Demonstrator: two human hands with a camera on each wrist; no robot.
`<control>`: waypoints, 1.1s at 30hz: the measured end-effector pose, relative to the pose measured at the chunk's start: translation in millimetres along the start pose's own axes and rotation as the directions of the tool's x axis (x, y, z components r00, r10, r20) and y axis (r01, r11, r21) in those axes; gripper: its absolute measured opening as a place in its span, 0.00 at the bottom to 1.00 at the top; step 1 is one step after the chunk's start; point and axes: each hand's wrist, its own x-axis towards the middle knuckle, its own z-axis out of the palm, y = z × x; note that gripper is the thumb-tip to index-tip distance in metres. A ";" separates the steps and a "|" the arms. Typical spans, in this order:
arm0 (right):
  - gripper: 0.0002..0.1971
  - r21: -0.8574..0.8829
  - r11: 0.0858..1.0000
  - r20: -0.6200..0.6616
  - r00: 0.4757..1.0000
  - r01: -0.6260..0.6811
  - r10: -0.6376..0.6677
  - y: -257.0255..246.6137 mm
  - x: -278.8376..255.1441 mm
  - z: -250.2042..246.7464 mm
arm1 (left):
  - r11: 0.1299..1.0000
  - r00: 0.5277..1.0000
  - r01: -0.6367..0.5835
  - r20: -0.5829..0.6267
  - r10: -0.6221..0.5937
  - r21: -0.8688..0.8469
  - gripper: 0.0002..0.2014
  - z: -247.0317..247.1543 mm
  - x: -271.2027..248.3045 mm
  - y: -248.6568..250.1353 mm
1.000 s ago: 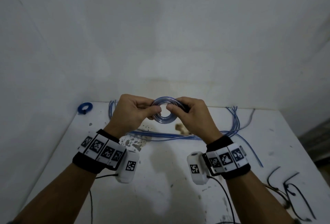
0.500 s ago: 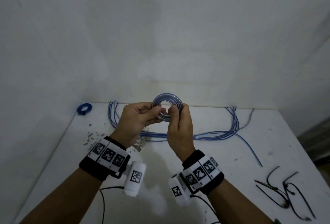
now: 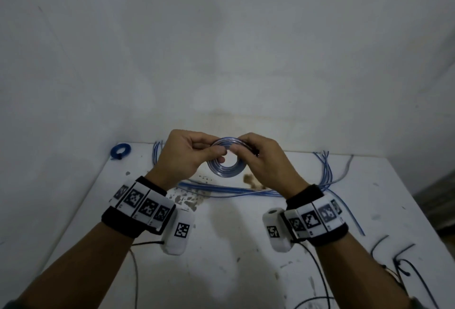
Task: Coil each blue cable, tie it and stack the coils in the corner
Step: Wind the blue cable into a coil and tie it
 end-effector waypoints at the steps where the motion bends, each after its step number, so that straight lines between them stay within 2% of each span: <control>1: 0.07 0.070 0.998 -0.106 0.994 0.007 0.001 -0.5 -3.3 6.6 | 0.999 0.999 -0.012 -0.050 0.010 -0.036 0.09 3.8 0.0 -1.1; 4: 0.07 0.252 0.968 -0.365 0.928 0.018 0.078 -4.8 -17.3 33.6 | 0.989 0.988 -0.047 -0.154 0.026 -0.139 0.11 17.9 -1.6 -3.6; 6: 0.10 0.334 0.943 -0.462 0.874 0.018 0.147 -6.3 -24.5 49.8 | 0.983 0.981 -0.061 -0.191 0.027 -0.174 0.11 26.0 -3.7 -3.6; 8: 0.13 0.405 0.914 -0.491 0.845 0.004 0.214 -6.1 -28.2 63.0 | 0.976 0.974 -0.061 -0.227 0.012 -0.210 0.10 29.9 -4.4 -4.5; 11: 0.20 0.433 0.901 -0.498 0.833 0.000 0.240 -4.2 -31.9 76.0 | 0.970 0.973 -0.034 -0.230 -0.023 -0.240 0.11 30.8 -3.0 -7.3; 14: 0.21 0.405 0.914 -0.460 0.858 -0.026 0.228 0.5 -34.0 77.4 | 0.969 0.982 0.053 -0.164 -0.095 -0.242 0.10 23.1 -4.7 -11.3; 16: 0.18 0.372 0.927 -0.406 0.889 -0.049 0.210 6.4 -34.8 72.6 | 0.976 0.987 0.118 -0.084 -0.135 -0.181 0.08 12.4 -6.7 -16.3; 19: 0.15 0.303 0.949 -0.275 0.945 -0.091 0.179 16.3 -37.4 64.2 | 0.982 0.985 0.173 0.022 -0.172 -0.072 0.08 -0.1 -11.0 -21.3; 22: 0.17 0.214 0.968 -0.138 0.977 -0.129 0.161 23.2 -39.9 60.6 | 0.981 0.981 0.187 0.062 -0.184 -0.048 0.10 0.8 -16.7 -24.1; 26: 0.17 0.245 0.948 -0.039 0.975 -0.203 0.218 26.1 -42.5 56.4 | 0.975 0.973 0.221 0.061 -0.221 0.002 0.09 5.6 -21.0 -33.3; 31: 0.17 0.369 0.868 0.087 0.942 -0.332 0.323 25.9 -47.8 37.4 | 0.941 0.940 0.329 0.129 -0.317 -0.084 0.13 12.1 -23.3 -41.5; 33: 0.16 0.365 0.861 0.097 0.934 -0.355 0.344 28.4 -52.3 29.1 | 0.940 0.936 0.334 0.141 -0.322 -0.069 0.10 22.0 -22.3 -44.0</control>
